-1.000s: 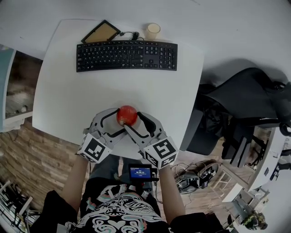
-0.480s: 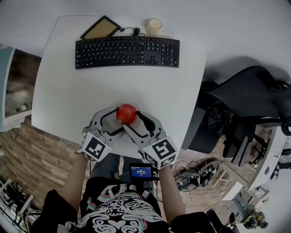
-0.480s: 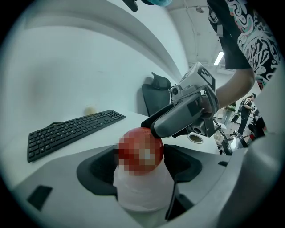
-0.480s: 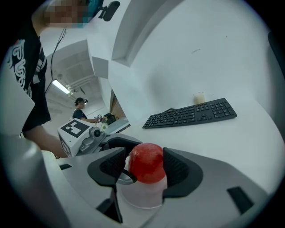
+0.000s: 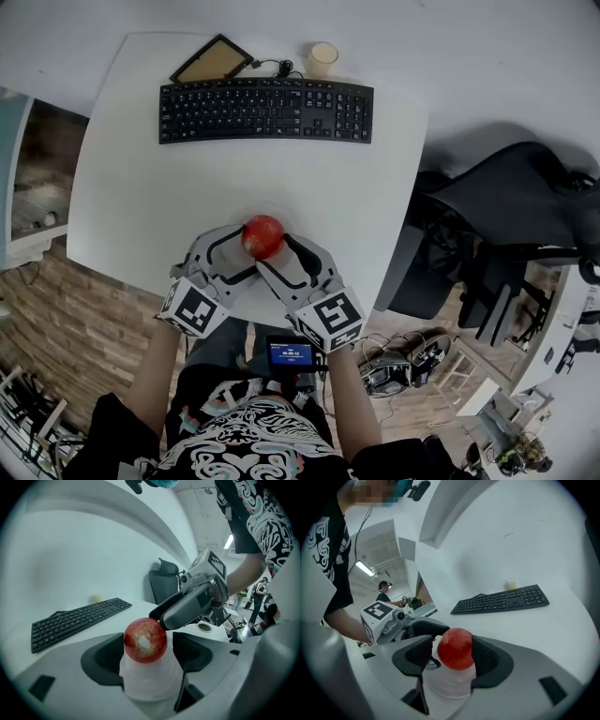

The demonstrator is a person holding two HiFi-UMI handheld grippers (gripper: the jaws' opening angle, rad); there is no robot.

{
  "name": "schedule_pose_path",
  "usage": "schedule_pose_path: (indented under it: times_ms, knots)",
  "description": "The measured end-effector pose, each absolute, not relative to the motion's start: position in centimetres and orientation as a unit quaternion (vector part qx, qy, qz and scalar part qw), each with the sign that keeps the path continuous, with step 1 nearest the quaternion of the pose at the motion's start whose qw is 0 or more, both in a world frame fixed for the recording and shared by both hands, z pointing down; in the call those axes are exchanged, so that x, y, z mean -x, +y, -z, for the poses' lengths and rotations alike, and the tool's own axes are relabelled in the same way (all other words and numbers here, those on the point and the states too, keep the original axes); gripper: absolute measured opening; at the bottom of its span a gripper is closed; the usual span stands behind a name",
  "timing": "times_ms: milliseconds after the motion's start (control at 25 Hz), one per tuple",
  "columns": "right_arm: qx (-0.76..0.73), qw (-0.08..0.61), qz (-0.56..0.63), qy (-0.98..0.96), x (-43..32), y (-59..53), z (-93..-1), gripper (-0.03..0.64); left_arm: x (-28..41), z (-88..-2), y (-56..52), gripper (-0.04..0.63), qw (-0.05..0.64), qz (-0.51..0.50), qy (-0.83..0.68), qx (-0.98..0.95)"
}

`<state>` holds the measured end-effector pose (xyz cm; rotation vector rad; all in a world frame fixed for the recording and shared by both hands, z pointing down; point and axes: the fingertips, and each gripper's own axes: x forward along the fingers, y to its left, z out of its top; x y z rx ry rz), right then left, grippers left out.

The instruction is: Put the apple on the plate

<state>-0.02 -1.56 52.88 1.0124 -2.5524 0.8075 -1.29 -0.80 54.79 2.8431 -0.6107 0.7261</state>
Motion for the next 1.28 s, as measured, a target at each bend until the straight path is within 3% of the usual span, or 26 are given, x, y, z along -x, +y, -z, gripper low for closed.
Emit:
schedule_pose_path:
  times_ms: [1000, 1280]
  knots:
    - [-0.362, 0.139, -0.281, -0.878, -1.0, -2.4, -52.4, 0.278, 2.0, -53.2, -2.6, 0.321, 0.063, -0.216, -0.209, -0.952]
    - [-0.380, 0.145, -0.224, -0.886, -1.4, -3.1, -51.1, 0.278, 2.3, -51.4, -3.6, 0.321, 0.064, -0.163, -0.217, -0.960]
